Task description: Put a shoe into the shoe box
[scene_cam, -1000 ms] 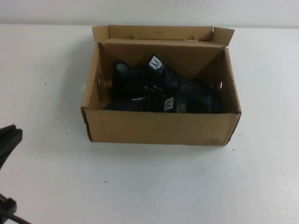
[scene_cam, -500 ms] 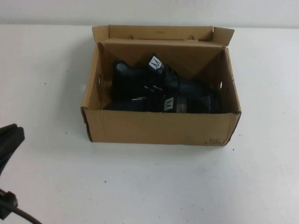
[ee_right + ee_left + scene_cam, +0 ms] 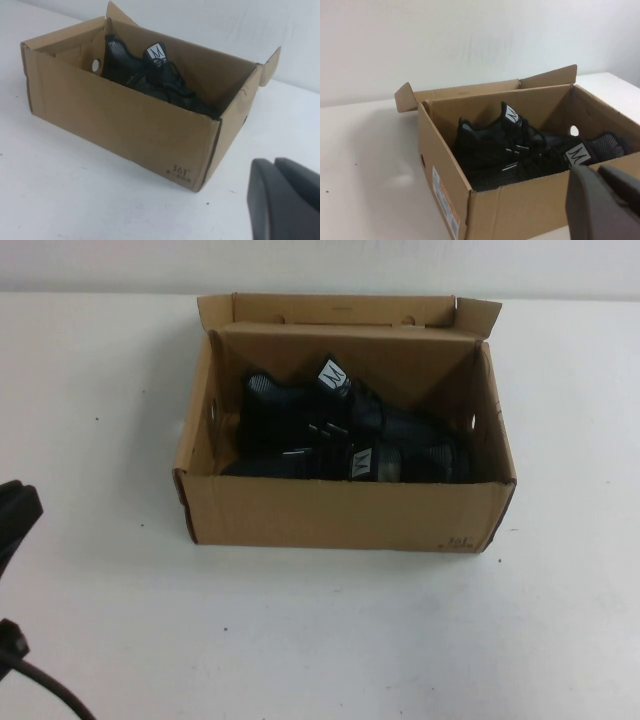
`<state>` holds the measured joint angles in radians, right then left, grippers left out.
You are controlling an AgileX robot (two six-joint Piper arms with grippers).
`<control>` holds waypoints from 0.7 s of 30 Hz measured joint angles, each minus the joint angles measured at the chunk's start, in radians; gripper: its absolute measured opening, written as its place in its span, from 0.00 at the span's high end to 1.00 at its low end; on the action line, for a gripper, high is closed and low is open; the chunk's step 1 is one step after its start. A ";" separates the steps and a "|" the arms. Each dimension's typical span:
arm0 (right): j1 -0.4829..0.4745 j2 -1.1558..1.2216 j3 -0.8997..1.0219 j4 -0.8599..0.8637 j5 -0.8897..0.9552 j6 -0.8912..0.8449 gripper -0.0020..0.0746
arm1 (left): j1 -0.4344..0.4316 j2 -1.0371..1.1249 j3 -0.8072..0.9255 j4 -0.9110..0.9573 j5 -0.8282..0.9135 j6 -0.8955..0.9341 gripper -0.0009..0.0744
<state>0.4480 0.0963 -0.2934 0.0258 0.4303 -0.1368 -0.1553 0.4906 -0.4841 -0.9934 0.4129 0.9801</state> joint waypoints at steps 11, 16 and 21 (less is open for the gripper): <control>0.000 0.000 0.002 0.000 0.000 0.000 1.00 | 0.000 -0.003 0.000 -0.002 -0.003 0.000 0.99; 0.000 0.000 0.002 0.000 0.000 0.000 1.00 | 0.000 -0.071 0.020 -0.002 -0.003 0.000 0.99; 0.000 0.000 0.002 0.000 0.000 0.000 1.00 | 0.000 -0.195 0.067 0.004 -0.004 -0.002 0.99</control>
<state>0.4480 0.0963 -0.2913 0.0258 0.4303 -0.1368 -0.1553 0.2951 -0.4170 -0.9897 0.4087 0.9778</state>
